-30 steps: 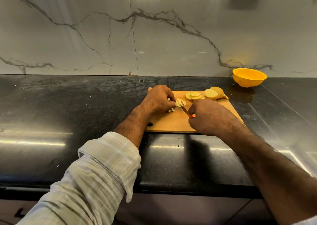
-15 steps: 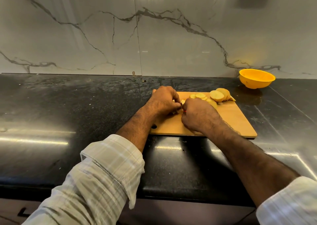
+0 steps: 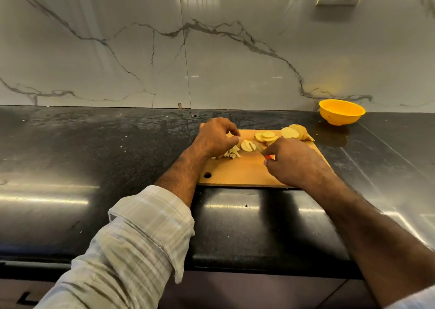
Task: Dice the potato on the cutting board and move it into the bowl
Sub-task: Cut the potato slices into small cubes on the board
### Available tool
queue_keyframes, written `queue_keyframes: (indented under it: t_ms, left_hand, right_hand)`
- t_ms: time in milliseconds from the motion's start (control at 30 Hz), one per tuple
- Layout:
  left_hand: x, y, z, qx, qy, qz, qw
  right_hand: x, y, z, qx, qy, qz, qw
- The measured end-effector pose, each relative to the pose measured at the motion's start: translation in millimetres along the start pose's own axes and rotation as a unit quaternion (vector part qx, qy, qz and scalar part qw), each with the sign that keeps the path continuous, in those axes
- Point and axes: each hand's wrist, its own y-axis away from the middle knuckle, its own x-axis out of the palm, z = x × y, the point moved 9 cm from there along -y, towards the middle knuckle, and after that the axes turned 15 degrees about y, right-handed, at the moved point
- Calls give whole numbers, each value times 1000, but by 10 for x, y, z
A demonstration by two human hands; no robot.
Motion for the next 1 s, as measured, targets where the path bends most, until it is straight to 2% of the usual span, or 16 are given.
queue_keyframes:
  t_ms: [167, 300, 433, 600, 1000]
  left_hand:
    - [-111, -5, 196, -45, -12, -16, 999]
    - [-118, -27, 249, -57, 0, -7, 998]
    - [-161, -50, 254, -49, 54, -19, 997]
    - [-231, -63, 340, -49, 125, -48, 990]
    - [-210, -7, 262, -33, 59, -31, 997]
  right_hand:
    - [142, -115, 76, 21, 1, 11, 1000]
    - [162, -225, 154, -18, -44, 8, 999]
    - [172, -282, 8, -11, -94, -3, 996]
    - [260, -299, 11, -24, -81, 13, 996]
    - [189, -246, -80, -17, -126, -43, 991]
